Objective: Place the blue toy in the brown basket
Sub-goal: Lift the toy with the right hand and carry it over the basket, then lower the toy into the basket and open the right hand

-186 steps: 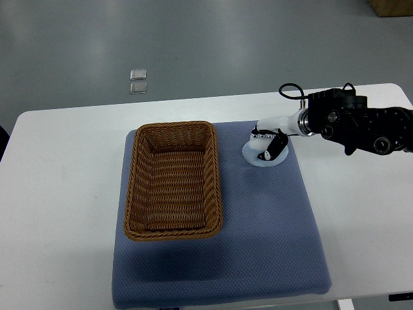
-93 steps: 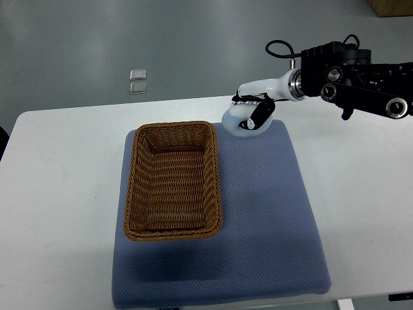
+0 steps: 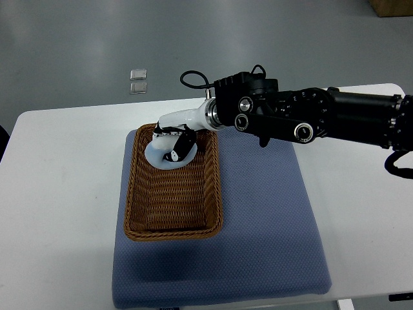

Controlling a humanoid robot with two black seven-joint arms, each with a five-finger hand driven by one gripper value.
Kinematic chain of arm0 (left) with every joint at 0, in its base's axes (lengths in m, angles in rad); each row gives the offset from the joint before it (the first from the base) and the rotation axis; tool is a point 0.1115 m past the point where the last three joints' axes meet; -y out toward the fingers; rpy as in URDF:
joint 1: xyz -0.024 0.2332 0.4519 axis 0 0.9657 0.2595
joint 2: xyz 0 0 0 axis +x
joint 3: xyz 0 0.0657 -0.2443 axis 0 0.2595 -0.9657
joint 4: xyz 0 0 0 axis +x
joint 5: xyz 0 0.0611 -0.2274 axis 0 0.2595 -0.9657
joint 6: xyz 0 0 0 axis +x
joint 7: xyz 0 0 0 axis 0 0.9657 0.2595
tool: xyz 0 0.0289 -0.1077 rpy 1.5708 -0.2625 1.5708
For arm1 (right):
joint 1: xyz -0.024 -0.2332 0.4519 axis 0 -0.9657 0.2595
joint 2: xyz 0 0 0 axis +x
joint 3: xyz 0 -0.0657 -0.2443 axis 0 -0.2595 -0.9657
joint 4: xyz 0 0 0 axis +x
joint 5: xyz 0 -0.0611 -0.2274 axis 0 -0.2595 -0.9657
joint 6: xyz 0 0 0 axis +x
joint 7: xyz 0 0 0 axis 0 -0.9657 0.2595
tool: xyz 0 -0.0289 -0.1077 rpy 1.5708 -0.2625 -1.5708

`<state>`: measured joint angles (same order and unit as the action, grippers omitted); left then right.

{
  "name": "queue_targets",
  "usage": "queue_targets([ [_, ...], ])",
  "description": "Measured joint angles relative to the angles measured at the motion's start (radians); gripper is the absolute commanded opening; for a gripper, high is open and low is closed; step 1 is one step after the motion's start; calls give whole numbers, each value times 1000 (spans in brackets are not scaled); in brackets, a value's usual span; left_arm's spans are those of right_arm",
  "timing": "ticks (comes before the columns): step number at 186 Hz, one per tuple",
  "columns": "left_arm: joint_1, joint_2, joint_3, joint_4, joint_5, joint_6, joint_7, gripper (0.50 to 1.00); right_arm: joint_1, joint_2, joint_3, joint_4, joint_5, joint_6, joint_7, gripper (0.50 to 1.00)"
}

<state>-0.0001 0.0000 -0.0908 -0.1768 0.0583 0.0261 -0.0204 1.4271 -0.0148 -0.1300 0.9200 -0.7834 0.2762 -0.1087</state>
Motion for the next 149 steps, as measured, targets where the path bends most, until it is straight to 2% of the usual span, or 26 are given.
queue_targets([
  [61, -1, 0, 5, -9, 0, 0, 1, 1000, -89, 15, 0, -74, -3, -38, 1, 586],
  [112, -2, 0, 6, -10, 0, -1, 1, 1000, -138, 15, 0, -93, -4, -63, 1, 607],
  [136, -2, 0, 6, -10, 0, -1, 1, 1000, -145, 15, 2, -96, -4, -71, 3, 650],
  [149, -2, 0, 6, -10, 0, -1, 1, 1000, -150, 15, 2, -96, -4, -82, 4, 697],
])
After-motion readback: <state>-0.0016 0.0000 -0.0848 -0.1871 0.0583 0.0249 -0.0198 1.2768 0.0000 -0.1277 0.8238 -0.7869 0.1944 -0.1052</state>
